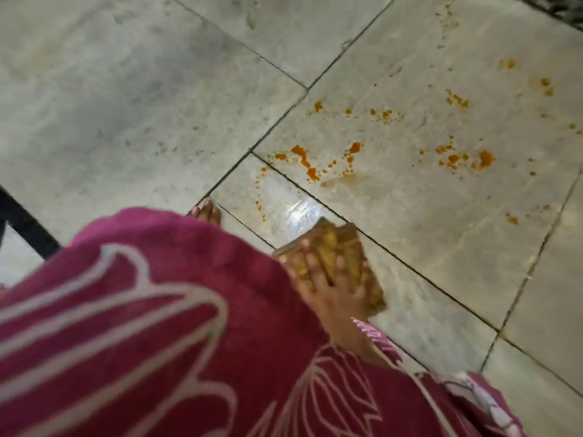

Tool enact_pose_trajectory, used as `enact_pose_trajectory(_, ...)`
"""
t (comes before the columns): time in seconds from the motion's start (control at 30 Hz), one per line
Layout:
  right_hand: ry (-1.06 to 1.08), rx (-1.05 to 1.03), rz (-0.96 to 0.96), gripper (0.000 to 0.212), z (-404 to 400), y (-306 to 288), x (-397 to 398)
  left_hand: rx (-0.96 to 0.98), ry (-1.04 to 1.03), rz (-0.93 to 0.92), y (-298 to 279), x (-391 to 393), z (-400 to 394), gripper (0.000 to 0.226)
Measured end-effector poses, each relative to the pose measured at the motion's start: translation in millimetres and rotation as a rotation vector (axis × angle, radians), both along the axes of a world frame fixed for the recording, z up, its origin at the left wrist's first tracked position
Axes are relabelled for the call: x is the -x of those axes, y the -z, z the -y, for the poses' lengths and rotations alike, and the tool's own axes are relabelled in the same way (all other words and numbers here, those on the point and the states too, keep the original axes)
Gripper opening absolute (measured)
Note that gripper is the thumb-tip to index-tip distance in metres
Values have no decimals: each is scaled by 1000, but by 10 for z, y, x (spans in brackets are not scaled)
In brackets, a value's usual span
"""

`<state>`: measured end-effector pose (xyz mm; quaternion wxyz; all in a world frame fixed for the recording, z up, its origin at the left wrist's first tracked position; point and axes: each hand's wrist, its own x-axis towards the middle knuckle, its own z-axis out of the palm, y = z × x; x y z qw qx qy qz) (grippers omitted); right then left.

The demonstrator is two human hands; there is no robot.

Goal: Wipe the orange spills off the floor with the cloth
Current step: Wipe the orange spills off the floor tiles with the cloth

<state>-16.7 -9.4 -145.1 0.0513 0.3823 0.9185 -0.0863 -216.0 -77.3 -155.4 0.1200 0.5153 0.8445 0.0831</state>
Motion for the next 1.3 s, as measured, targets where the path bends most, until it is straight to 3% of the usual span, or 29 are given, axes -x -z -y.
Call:
enact_pose_trajectory(0.2, -24, 78, -10, 48, -727, 105, 844, 37, -34, -55, 146, 61, 59, 78)
enact_pose_trajectory(0.33, 217, 46, 9, 52, -1188, 61, 268, 51, -13, -43, 167, 75, 98, 76)
enact_pose_trajectory(0.43, 273, -39, 42, 56, -812, 28, -228, 49, -34, -30, 194, 78, 88, 77)
enact_pose_trajectory(0.57, 110, 4, 55, 56, -236, 5, 39, -23, -53, 23, 172, -6, -55, 76)
enact_pose_trajectory(0.7, -66, -12, 3, 53, -678, 71, 652, -122, -50, 48, 120, 63, -547, 69)
enact_pose_trajectory(0.83, 166, 16, 52, 55, -1317, 74, 376, -93, -123, -2, 151, 385, -788, 78)
enact_pose_trajectory(0.93, 260, -57, 91, 57, -1227, 56, -120, -45, -93, -45, 209, 395, -815, 81)
enact_pose_trajectory(1.03, 179, -79, 110, 57, -718, 83, -156, -74, -87, -21, 218, 385, -818, 77)
enact_pose_trajectory(1.13, 3, -12, 43, 56, -387, 75, 339, -136, -98, 31, 191, 413, -806, 73)
enact_pose_trajectory(1.3, -140, -16, -29, 53, -893, 146, 1299, -226, -117, 101, 138, 412, -790, 71)
